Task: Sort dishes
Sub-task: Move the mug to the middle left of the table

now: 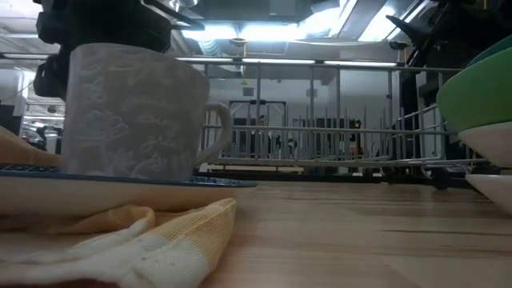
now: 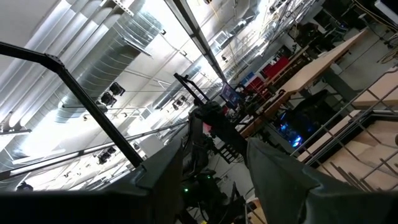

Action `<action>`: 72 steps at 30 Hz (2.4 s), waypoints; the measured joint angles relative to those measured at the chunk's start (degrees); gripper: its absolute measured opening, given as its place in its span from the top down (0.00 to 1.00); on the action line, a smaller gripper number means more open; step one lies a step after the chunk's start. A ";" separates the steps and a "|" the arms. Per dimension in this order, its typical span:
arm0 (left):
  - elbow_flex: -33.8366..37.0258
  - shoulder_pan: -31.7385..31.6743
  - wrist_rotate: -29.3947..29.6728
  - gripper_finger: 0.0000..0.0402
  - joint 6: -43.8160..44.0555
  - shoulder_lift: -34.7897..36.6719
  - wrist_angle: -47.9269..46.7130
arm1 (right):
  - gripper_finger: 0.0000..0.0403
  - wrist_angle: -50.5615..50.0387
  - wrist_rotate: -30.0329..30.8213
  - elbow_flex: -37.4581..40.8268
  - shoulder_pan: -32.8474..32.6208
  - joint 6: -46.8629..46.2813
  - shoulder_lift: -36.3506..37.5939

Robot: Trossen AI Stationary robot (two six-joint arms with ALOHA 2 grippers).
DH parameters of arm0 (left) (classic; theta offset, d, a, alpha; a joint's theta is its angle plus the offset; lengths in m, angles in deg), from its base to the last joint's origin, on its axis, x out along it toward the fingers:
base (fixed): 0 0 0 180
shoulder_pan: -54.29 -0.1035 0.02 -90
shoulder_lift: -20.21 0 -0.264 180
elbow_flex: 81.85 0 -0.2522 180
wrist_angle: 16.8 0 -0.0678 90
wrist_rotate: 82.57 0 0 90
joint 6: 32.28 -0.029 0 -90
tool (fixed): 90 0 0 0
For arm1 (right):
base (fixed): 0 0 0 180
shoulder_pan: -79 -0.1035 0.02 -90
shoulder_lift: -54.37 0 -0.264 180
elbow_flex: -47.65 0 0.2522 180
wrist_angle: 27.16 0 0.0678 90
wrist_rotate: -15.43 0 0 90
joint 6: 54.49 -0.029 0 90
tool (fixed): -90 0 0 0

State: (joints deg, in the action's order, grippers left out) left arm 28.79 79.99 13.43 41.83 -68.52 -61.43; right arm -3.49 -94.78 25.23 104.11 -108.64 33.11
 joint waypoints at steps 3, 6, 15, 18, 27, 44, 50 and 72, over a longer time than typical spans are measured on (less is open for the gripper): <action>0.00 0.02 0.00 0.62 -0.17 0.02 -0.08 | 0.55 0.00 -0.01 0.00 0.00 0.00 0.02; 0.00 0.00 0.00 0.77 -0.94 0.02 -0.13 | 0.55 0.00 -0.02 0.00 0.02 0.00 0.00; -0.01 0.04 -0.54 0.95 0.59 0.07 0.65 | 0.55 0.02 -0.02 0.00 0.02 0.00 0.02; -0.46 0.02 -2.77 0.97 0.94 0.12 3.14 | 0.55 0.02 -0.02 0.00 0.02 0.00 0.02; -6.21 0.23 -11.47 0.97 -2.47 0.11 11.09 | 0.55 0.07 -0.02 0.00 0.02 0.00 0.02; -15.56 -5.04 -0.69 0.97 -4.13 9.47 8.66 | 0.55 0.17 -0.09 0.00 0.02 0.00 0.02; -15.63 -9.55 7.52 0.97 -5.77 19.30 -2.11 | 0.55 0.21 -2.26 0.00 0.02 0.00 0.02; -15.65 -25.05 38.88 0.97 25.15 32.38 -56.41 | 0.55 0.00 0.15 0.00 0.00 -10.05 0.00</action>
State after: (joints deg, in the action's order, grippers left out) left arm 13.14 54.94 52.31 66.98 -36.14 -117.84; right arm -3.49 -94.63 25.23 104.11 -118.69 33.11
